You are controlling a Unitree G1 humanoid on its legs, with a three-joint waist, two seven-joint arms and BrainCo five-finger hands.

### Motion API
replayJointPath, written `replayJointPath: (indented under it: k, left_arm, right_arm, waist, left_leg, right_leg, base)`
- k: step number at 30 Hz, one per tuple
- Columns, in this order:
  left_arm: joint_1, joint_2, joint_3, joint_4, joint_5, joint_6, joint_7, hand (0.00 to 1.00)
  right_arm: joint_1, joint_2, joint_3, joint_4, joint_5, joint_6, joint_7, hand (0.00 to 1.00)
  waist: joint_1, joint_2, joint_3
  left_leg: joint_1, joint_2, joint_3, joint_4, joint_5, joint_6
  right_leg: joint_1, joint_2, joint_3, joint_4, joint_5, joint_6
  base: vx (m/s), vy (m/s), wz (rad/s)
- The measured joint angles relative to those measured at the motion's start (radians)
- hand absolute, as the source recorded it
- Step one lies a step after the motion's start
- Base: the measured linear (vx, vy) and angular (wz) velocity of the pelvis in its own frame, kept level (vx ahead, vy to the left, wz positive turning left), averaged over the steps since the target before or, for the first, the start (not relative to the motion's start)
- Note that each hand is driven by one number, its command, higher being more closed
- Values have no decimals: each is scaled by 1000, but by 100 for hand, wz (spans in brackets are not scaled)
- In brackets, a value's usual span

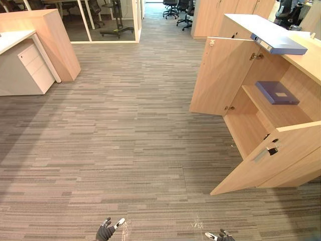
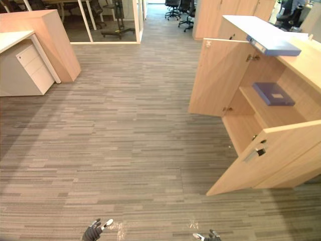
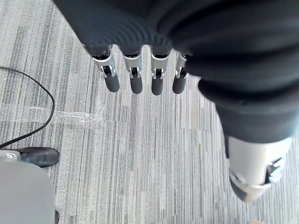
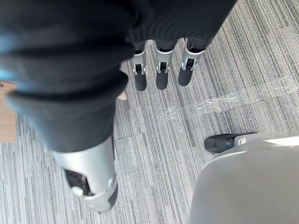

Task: Walk over to the cabinet, pick up the folder, carry it to the office cabinet, place the folder inside the office cabinet, then close the office cabinet door

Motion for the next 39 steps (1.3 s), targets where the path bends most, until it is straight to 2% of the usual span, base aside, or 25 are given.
replayJointPath:
  k: [7,19,39]
  left_arm:
    - [-8,13,-36,3,25,0,-2,0]
    - [-18,16,-33,21,7,-1,0,0]
    - [-48,26,-37,40,103,8,-13,0]
  right_arm:
    - [-1,-2,6,0,0,0,1,0]
    - [-16,0,8,20,0,0,1,0]
    - [-32,0,8,30,-22,1,17,0]
  waist:
    - [-1,-1,1]
    - [-2,-10,7]
    - [-5,-17,18]
  left_leg:
    - [2,0,0,-12,7,0]
    - [3,0,0,-17,7,1]
    - [6,-7,-2,-29,13,5]
  right_leg:
    - [-3,0,0,0,1,0]
    - [-4,0,0,-5,0,0]
    - [-7,-6,-1,-6,0,1]
  base:
    - [0,0,0]
    - [0,0,0]
    - [0,0,0]
